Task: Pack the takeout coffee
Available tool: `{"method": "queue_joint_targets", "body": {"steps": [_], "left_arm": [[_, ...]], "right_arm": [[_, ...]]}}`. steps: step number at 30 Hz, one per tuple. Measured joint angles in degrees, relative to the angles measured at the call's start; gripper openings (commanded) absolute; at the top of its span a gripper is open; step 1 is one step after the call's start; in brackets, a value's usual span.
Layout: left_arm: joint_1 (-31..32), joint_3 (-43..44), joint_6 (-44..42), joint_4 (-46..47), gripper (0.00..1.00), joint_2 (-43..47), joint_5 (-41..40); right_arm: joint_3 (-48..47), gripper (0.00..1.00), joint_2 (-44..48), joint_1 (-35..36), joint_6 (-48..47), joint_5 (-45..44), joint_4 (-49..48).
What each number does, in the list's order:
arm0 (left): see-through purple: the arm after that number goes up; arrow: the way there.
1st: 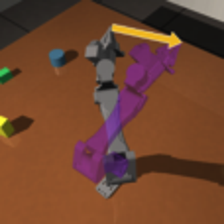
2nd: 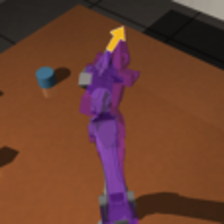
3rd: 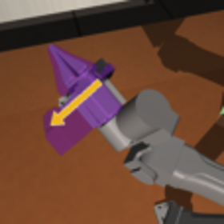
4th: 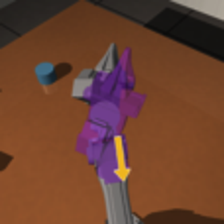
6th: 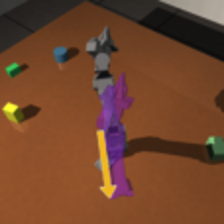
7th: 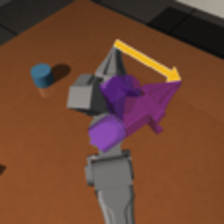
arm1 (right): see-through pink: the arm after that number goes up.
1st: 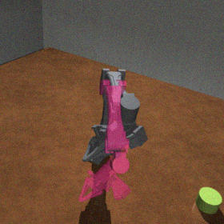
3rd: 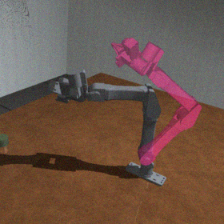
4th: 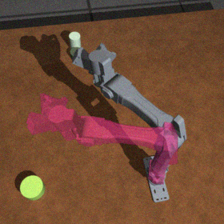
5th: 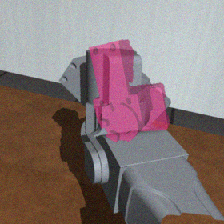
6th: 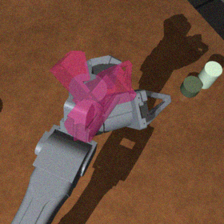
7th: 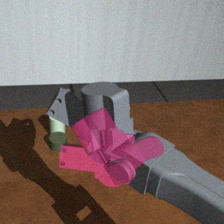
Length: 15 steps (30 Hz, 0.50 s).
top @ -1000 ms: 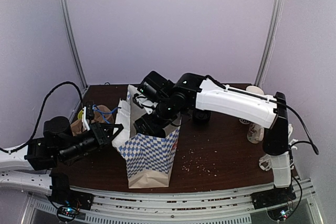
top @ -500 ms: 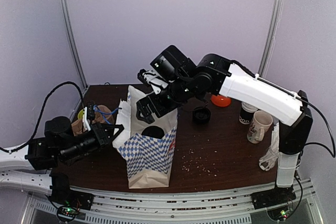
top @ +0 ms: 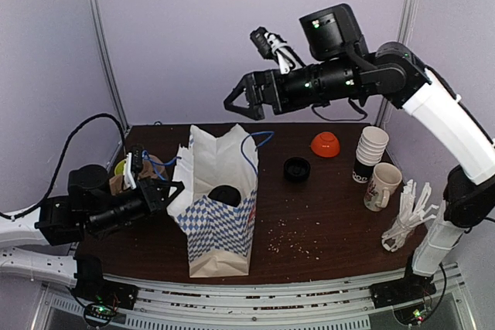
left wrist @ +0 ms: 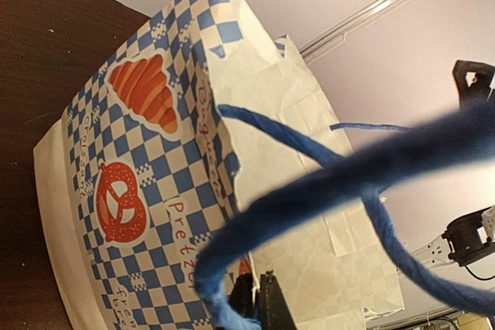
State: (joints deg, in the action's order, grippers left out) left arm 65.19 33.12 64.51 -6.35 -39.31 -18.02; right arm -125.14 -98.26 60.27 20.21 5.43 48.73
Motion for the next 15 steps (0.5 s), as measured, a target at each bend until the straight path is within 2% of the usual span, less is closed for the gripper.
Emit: {"method": "queue_joint_targets", "body": {"steps": [5, 7, 9, 15], "left_arm": [[0.0, 1.4, -1.7, -1.5, 0.00, -1.3, 0.0], [0.0, 2.3, -2.4, -2.4, 0.00, -1.7, 0.0], [0.0, 3.3, -3.3, -3.6, 0.04, -2.0, -0.2], [0.0, 7.4, -5.2, -7.8, 0.03, -4.2, -0.4]], "right_arm": [[6.5, 1.00, 8.0, -1.9, 0.8, -5.3, -3.8], [11.5, 1.00, 11.0, -2.8, 1.7, -8.3, -5.6], [17.7, 1.00, 13.1, -4.3, 3.1, -9.9, -7.5], [31.5, 1.00, 13.8, -7.1, 7.0, -9.1, -11.2]]}}
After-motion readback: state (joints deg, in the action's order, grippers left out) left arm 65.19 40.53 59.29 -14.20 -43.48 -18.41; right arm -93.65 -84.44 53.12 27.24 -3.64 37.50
